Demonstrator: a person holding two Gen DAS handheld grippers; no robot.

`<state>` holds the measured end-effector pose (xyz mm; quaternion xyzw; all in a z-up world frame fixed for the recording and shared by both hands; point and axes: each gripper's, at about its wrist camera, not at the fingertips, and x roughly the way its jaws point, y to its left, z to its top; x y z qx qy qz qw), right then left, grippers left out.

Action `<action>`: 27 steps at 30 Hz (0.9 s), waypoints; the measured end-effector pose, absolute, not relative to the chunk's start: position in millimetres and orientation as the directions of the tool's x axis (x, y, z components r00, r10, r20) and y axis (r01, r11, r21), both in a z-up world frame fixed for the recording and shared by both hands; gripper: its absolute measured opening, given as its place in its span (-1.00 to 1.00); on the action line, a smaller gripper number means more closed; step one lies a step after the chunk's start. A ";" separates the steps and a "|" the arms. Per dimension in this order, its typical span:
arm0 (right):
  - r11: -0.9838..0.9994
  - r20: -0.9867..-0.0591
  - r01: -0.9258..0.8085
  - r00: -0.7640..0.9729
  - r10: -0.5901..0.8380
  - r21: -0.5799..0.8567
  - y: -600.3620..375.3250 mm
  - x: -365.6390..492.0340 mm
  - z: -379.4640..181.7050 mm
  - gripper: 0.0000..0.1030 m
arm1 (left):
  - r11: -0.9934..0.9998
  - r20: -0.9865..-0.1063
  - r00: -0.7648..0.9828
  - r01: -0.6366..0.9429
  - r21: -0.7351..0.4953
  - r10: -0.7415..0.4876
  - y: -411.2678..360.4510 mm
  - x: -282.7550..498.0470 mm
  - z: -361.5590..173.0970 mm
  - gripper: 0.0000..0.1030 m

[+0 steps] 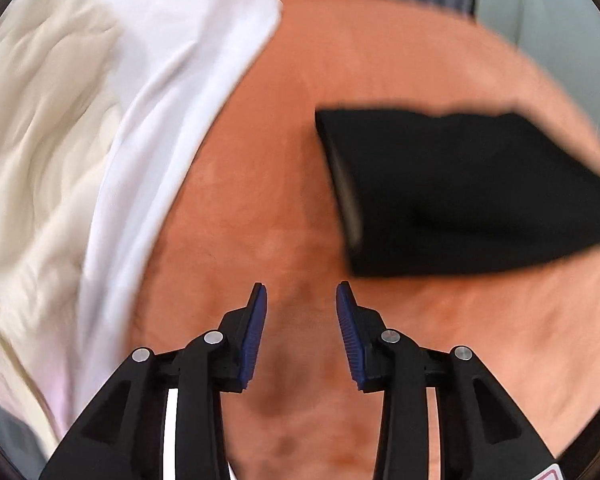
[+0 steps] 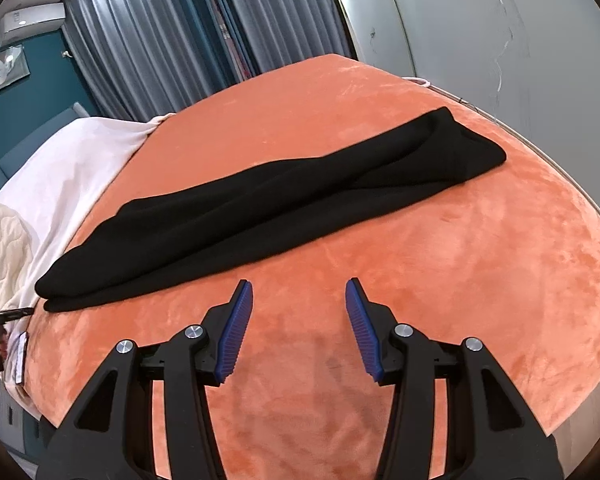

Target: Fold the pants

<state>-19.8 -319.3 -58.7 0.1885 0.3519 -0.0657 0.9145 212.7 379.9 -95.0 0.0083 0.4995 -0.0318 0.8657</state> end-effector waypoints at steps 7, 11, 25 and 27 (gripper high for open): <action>0.873 -0.664 0.340 0.747 -0.025 0.349 -368.1 -7.0 -59.1 -0.08 | 0.898 -0.770 0.552 -0.083 -0.432 -0.319 347.8 238.2 -82.3 0.70; 0.826 -0.705 0.407 0.709 -0.017 0.389 -416.3 23.0 -64.9 -0.07 | 0.784 -0.777 0.477 -0.250 -0.568 -0.411 347.8 261.7 -127.9 0.70; 0.902 -0.693 0.370 0.711 -0.119 0.224 -506.9 175.0 -34.6 -0.86 | 0.794 -0.845 0.447 -0.377 -0.476 -0.294 328.4 276.2 -136.4 0.74; 0.956 -0.511 0.218 0.855 -0.091 0.194 -490.6 147.7 13.4 -0.86 | 0.814 -0.851 0.448 -0.363 -0.453 -0.273 325.8 273.5 -137.0 0.76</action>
